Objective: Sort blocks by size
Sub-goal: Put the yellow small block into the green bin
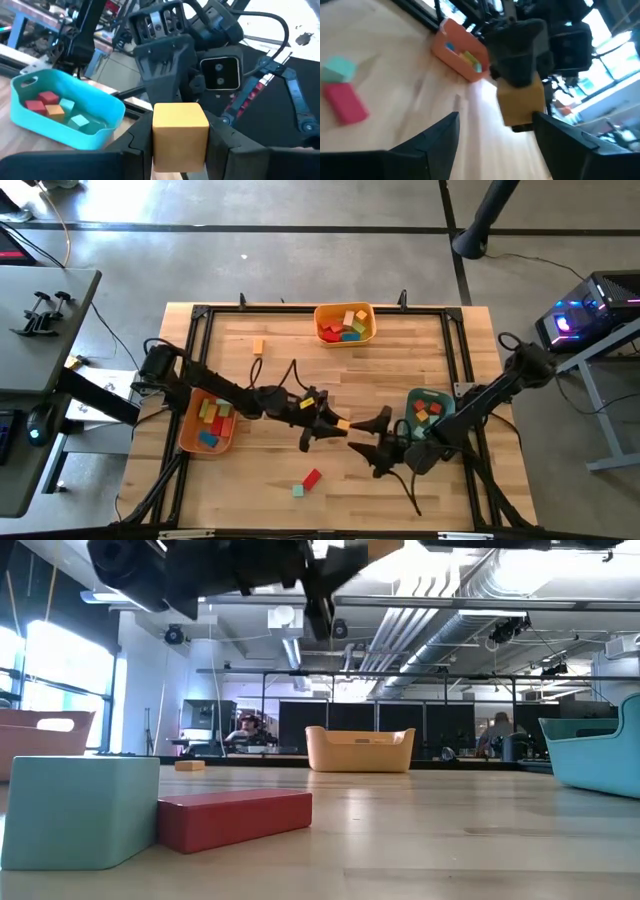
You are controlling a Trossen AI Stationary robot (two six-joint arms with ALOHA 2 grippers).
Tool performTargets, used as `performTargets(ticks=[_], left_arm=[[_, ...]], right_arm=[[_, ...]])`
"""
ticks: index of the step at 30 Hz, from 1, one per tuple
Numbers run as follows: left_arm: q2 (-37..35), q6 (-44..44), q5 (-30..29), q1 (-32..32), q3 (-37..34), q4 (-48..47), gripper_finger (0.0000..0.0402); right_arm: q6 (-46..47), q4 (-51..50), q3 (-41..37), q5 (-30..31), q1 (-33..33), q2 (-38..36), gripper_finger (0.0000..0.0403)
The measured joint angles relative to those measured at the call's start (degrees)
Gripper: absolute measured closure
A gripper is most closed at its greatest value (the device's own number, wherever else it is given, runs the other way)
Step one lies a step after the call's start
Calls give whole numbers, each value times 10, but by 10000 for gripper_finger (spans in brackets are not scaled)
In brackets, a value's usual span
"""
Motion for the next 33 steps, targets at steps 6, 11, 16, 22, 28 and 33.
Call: performTargets(ticks=[6, 11, 16, 22, 28, 33], left_arm=[[-1, 14, -20, -8, 0, 12, 307], [-2, 14, -18, -11, 0, 13, 307], [-2, 14, -19, -11, 0, 11, 294], [-2, 9, -20, -11, 0, 8, 293], [0, -1, -22, -11, 2, 4, 294], [1, -1, -16, -12, 1, -2, 293]], right_arm=[[-18, 9, 27, 42, -20, 15, 153], [-32, 7, 36, 32, -20, 15, 153], [-58, 10, 36, 36, -21, 15, 153], [-60, 10, 37, 37, -26, 15, 153], [-69, 19, 39, 58, -28, 16, 153], [-42, 23, 39, -26, -41, 19, 154]])
